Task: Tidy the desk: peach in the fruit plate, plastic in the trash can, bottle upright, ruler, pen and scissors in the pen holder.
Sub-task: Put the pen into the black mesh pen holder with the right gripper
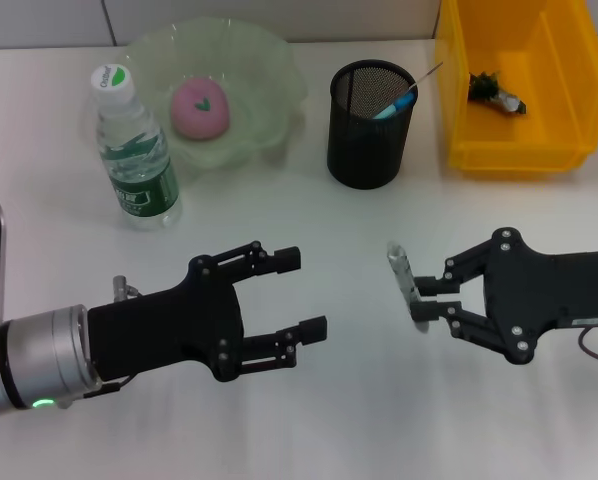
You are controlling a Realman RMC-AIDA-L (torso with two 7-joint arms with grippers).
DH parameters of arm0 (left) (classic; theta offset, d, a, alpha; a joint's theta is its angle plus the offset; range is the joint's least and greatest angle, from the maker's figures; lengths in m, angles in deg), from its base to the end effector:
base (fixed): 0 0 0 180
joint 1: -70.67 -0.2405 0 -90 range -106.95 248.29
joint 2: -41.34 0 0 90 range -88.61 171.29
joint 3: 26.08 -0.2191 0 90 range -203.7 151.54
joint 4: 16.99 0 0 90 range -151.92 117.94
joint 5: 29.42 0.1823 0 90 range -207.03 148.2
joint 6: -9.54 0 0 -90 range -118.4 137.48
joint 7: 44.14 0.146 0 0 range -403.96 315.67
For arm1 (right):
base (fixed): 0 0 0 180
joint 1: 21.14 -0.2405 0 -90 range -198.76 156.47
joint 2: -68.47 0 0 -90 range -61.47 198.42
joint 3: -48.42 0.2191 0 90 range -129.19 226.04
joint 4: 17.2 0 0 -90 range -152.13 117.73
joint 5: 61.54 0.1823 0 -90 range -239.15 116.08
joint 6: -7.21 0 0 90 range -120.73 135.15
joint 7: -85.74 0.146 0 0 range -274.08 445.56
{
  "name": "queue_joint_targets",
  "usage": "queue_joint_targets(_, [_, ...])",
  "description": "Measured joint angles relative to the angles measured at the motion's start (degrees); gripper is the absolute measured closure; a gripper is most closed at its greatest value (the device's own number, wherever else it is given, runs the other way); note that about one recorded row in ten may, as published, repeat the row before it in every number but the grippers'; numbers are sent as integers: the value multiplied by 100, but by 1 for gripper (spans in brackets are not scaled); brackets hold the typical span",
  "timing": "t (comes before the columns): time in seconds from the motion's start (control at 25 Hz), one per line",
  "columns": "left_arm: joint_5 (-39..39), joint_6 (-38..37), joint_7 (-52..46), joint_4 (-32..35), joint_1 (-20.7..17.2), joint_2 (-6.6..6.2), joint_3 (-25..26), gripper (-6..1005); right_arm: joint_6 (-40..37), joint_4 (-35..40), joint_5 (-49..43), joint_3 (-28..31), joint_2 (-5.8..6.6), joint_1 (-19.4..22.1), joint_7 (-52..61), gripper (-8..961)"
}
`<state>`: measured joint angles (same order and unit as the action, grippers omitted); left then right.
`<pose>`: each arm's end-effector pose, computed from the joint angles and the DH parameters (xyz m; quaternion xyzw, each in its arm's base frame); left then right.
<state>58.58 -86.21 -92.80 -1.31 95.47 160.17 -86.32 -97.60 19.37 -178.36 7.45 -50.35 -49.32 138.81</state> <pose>-0.2088 0.2238 -0.0309 -0.9153 -0.1162 -0.3766 0.0834 0.2088 0.2460 0.0114 -0.9628 -0.0162 0.2648 0.0518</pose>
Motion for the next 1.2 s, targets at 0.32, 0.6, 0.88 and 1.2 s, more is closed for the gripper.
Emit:
queue_joint_targets(0.32, [-12,66,234,-77,-127,-7,50,214,353,-870,360,224,-16,-35,-607,829])
queue_joint_targets(0.6, [-17,-6,218,-88,-177,-38,152,214,534,-1209,889,235,-8,5,-578,828])
queue_joint_targets(0.88, [-20,51,236,-100,-188,-22,300,214,757,-1332,904,229,-9,-14,-412,828])
queue_joint_targets(1.2, [-20,108,261,-221,-189,-9,370,214,904,-1693,912,267,-26,12,-771,829])
